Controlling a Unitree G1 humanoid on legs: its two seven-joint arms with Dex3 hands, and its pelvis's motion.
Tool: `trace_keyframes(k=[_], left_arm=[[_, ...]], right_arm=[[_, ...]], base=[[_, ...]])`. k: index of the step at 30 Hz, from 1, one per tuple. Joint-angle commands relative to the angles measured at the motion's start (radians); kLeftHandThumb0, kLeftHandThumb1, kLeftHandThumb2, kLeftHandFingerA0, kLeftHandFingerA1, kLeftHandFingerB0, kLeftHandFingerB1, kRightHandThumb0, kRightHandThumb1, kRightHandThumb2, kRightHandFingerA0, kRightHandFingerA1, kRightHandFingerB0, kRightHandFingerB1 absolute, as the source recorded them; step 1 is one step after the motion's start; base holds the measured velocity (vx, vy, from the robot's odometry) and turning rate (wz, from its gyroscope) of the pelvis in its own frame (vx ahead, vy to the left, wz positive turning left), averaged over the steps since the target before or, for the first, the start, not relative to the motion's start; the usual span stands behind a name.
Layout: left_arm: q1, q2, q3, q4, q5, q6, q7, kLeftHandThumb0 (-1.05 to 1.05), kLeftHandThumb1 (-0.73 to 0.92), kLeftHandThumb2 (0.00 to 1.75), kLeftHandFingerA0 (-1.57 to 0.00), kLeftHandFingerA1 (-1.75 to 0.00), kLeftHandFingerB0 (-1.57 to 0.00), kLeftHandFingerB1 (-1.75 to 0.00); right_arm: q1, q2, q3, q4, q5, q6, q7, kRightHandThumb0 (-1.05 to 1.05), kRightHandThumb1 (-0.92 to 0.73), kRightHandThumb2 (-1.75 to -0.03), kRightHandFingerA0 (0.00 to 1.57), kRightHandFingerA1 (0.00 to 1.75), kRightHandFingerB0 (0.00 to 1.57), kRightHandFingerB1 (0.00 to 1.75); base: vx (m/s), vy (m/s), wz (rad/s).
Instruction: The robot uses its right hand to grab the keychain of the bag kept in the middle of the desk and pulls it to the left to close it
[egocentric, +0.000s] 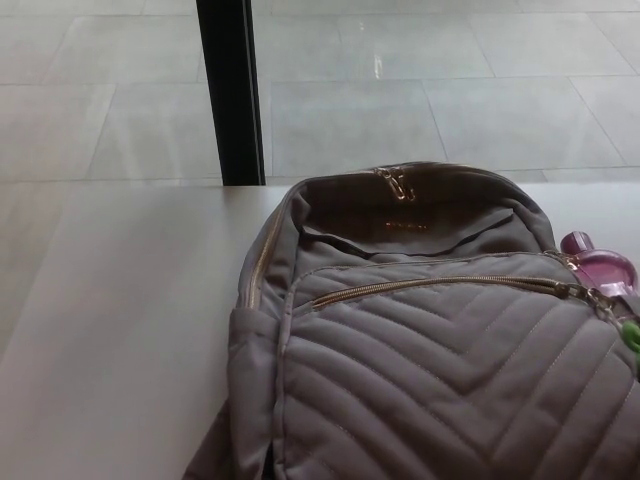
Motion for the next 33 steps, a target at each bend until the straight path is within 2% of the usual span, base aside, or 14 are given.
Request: trace_keyframes(k=[1, 2, 3, 5, 6, 7, 8, 9, 10, 11, 12, 13, 14, 33], left_arm=[[-0.007, 0.037, 0.007, 0.008, -0.036, -0.026, -0.035, -0.6, 0.68, 0.6, -0.47, -0.51, -0.32, -0.35], [-0.006, 0.036, 0.007, 0.004, -0.039, -0.026, -0.035, -0.6, 0.68, 0.6, -0.47, -0.52, -0.33, -0.36], [-0.004, 0.036, 0.008, 0.003, -0.042, -0.024, -0.035, -0.6, 0.68, 0.6, -0.49, -0.53, -0.33, -0.37], [-0.006, 0.037, 0.014, 0.007, -0.054, -0.013, -0.041, -0.58, 0.68, 0.6, -0.47, -0.53, -0.32, -0.36], [-0.007, 0.034, 0.009, 0.004, -0.052, -0.011, -0.038, -0.57, 0.68, 0.6, -0.47, -0.53, -0.32, -0.36], [-0.008, 0.035, 0.009, 0.004, -0.053, -0.011, -0.038, -0.57, 0.68, 0.6, -0.47, -0.53, -0.32, -0.36], [-0.012, 0.036, 0.008, 0.009, -0.054, -0.01, -0.036, -0.57, 0.68, 0.6, -0.46, -0.52, -0.31, -0.36], [-0.012, 0.037, 0.009, 0.014, -0.057, -0.014, -0.04, -0.57, 0.67, 0.6, -0.47, -0.53, -0.32, -0.36], [-0.012, 0.036, 0.013, 0.016, -0.062, -0.011, -0.037, -0.56, 0.66, 0.6, -0.5, -0.53, -0.35, -0.37], [-0.013, 0.037, 0.013, 0.017, -0.063, -0.009, -0.036, -0.57, 0.66, 0.6, -0.49, -0.54, -0.34, -0.37], [-0.014, 0.037, 0.011, 0.018, -0.061, -0.011, -0.036, -0.57, 0.67, 0.6, -0.5, -0.53, -0.34, -0.36], [-0.014, 0.036, 0.009, 0.019, -0.06, -0.014, -0.035, -0.57, 0.67, 0.6, -0.5, -0.53, -0.34, -0.36], [-0.013, 0.037, 0.002, 0.021, -0.053, -0.025, -0.038, -0.58, 0.68, 0.6, -0.48, -0.52, -0.33, -0.36], [-0.033, 0.038, 0.006, 0.04, -0.078, -0.012, -0.032, -0.57, 0.66, 0.6, -0.49, -0.55, -0.33, -0.38]], right_arm=[[0.068, -0.073, 0.113, -0.135, 0.028, 0.088, 0.139, -0.6, -0.7, -0.61, 0.18, 0.45, 0.0, 0.17], [0.074, -0.071, 0.124, -0.139, 0.035, 0.091, 0.142, -0.59, -0.61, -0.8, 0.14, 0.5, 0.0, 0.14], [0.079, -0.075, 0.135, -0.149, 0.036, 0.104, 0.139, -0.57, -0.68, -0.61, 0.17, 0.45, 0.0, 0.2], [0.083, -0.075, 0.152, -0.147, 0.024, 0.086, 0.142, -0.57, -0.68, -0.61, 0.19, 0.46, 0.0, 0.23], [0.083, -0.074, 0.169, -0.131, -0.004, 0.065, 0.143, -0.64, -0.5, -0.87, 0.16, 0.54, 0.0, 0.27], [0.082, -0.075, 0.169, -0.13, -0.004, 0.065, 0.143, -0.64, -0.5, -0.87, 0.16, 0.54, 0.0, 0.27], [0.078, -0.078, 0.181, -0.114, -0.023, 0.051, 0.147, -0.62, -0.68, -0.59, 0.21, 0.48, 0.05, 0.26], [0.076, -0.087, 0.189, -0.101, -0.048, 0.035, 0.151, -0.62, -0.68, -0.59, 0.22, 0.49, 0.05, 0.27], [0.074, -0.096, 0.196, -0.086, -0.07, 0.016, 0.154, -0.36, -0.53, -1.05, 0.06, 0.53, 0.0, 0.5], [0.071, -0.102, 0.199, -0.074, -0.075, 0.015, 0.157, -0.36, -0.5, -1.04, 0.05, 0.52, 0.0, 0.5], [0.069, -0.106, 0.2, -0.067, -0.078, 0.015, 0.158, -0.57, -0.67, -0.59, 0.25, 0.5, 0.08, 0.28], [0.067, -0.11, 0.201, -0.059, -0.083, 0.011, 0.159, -0.57, -0.67, -0.59, 0.25, 0.5, 0.08, 0.28], [0.065, -0.122, 0.202, -0.05, -0.096, 0.015, 0.158, -0.62, -0.53, -0.82, 0.22, 0.56, 0.06, 0.39], [0.034, -0.125, 0.2, -0.029, -0.146, 0.015, 0.134, -0.52, -0.52, -0.82, 0.32, 0.62, 0.14, 0.45]], base=[[0.0, 0.0, 0.0], [0.0, 0.0, 0.0], [0.0, 0.0, 0.0], [0.0, 0.0, 0.0], [0.0, 0.0, 0.0], [0.0, 0.0, 0.0], [0.0, 0.0, 0.0], [0.0, 0.0, 0.0], [0.0, 0.0, 0.0], [0.0, 0.0, 0.0], [0.0, 0.0, 0.0], [0.0, 0.0, 0.0], [0.0, 0.0, 0.0], [0.0, 0.0, 0.0]])
